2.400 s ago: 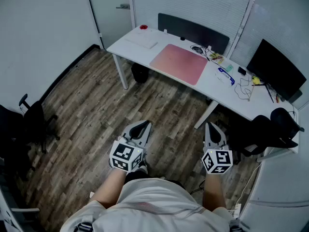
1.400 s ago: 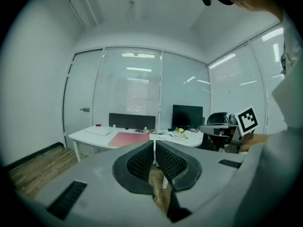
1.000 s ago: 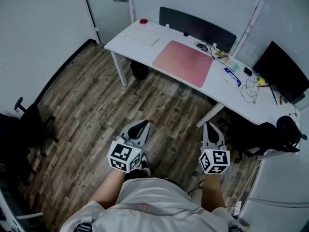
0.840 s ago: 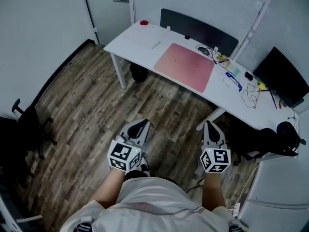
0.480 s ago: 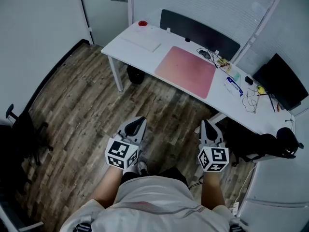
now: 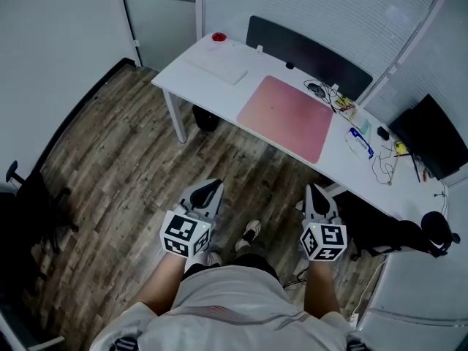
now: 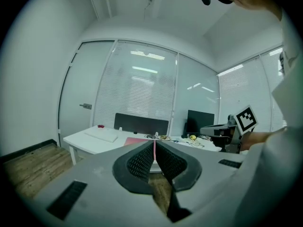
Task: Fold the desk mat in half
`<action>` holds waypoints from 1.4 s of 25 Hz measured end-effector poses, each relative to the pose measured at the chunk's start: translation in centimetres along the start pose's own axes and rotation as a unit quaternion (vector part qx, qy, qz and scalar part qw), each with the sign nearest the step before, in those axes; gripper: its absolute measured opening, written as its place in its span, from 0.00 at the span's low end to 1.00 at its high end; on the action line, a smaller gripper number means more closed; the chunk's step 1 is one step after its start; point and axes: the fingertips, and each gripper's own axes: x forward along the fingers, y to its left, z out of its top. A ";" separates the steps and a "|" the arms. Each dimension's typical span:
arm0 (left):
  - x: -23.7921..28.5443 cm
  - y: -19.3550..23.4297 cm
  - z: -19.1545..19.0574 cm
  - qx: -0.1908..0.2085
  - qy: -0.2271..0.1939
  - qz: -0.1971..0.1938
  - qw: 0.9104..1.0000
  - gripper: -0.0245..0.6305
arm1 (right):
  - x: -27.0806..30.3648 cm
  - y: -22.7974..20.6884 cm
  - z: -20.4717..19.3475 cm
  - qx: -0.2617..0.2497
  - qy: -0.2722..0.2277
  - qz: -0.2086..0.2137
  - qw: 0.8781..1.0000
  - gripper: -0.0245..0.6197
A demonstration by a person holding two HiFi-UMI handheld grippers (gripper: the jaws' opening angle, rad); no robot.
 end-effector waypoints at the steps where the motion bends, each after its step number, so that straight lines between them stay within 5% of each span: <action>1: 0.8 0.4 0.2 0.001 0.002 0.001 1.000 0.07 | 0.8 -0.4 0.1 0.004 -0.001 0.001 1.000 0.12; 27: 31.1 0.7 5.9 0.052 0.056 -0.044 0.996 0.07 | 18.6 -25.0 0.5 0.095 0.008 -0.050 0.994 0.12; 35: 37.4 1.7 6.8 0.059 0.058 -0.123 0.989 0.07 | 19.8 -27.2 -0.4 0.107 0.025 -0.121 0.987 0.12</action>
